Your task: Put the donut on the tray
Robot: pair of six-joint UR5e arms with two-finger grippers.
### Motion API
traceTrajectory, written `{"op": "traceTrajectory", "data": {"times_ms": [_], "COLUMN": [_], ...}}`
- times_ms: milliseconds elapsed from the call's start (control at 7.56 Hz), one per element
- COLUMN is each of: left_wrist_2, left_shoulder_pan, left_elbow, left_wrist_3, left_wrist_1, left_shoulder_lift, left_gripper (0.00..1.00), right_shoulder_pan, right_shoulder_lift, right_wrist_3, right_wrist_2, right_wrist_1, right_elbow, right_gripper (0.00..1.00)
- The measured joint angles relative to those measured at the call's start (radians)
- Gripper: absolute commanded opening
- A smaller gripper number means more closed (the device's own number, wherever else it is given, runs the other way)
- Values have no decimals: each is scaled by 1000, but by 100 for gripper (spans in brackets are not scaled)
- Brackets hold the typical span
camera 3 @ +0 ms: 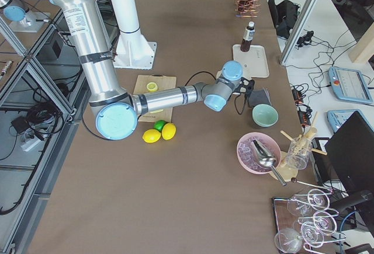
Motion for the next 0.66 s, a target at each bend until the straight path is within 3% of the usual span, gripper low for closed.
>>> {"op": "traceTrajectory", "data": {"times_ms": [264,661], "left_wrist_2": [-1,-2], "left_shoulder_pan": [1,0], "left_elbow": [0,-1], "left_wrist_3": [-1,-2], "left_wrist_1": [1,0], "left_shoulder_lift": [-2,2], "left_gripper": [98,98], "right_shoulder_pan": [-34,-161], "right_shoulder_lift": [170,420], "right_wrist_3": [69,240], "right_wrist_2": [-82,-306], "right_wrist_1": [1,2], "right_elbow": [-138,-327], "right_gripper": [0,0]}}
